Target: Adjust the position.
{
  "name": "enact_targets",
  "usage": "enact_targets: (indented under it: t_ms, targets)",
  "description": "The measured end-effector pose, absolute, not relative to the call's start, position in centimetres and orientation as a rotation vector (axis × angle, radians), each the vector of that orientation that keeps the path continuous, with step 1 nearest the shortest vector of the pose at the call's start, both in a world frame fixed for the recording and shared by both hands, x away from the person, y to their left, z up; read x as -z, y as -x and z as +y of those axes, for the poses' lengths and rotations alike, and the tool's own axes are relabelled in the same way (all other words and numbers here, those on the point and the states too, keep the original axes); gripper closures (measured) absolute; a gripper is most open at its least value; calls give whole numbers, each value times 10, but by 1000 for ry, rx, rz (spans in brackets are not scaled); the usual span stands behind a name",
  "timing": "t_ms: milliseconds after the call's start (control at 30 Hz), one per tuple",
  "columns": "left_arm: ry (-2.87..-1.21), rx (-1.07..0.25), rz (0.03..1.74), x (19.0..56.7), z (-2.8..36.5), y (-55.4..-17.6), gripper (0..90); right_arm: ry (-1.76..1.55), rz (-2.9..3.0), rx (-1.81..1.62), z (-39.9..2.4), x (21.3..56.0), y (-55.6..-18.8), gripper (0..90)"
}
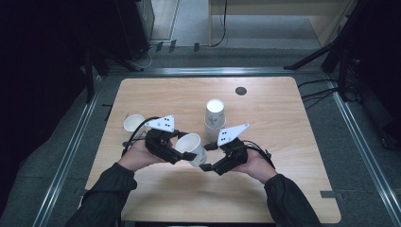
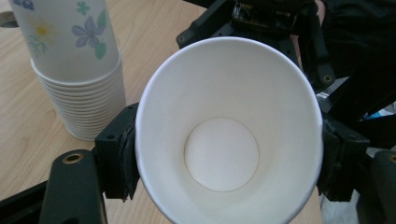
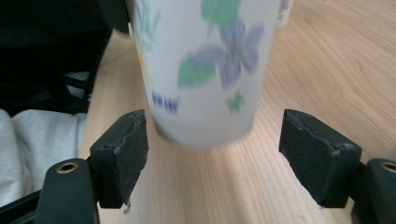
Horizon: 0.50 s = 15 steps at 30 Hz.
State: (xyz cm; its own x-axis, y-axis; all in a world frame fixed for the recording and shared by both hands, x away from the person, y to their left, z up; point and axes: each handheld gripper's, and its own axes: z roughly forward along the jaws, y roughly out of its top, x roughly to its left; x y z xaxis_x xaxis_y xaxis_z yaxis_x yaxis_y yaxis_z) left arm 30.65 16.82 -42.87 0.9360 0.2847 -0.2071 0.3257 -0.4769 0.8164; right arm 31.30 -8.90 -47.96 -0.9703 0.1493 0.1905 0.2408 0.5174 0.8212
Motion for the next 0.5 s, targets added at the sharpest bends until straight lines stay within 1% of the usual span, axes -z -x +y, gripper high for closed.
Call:
enact_targets:
  t_ms: [333,500]
  targets:
    - [-2119,29,476,425,183,-306,240,405,-2717,1486,-102,480,-310,239]
    - [-2141,23,475,425,186,-304,240,456,-2818,1441,-108,482,-307,239]
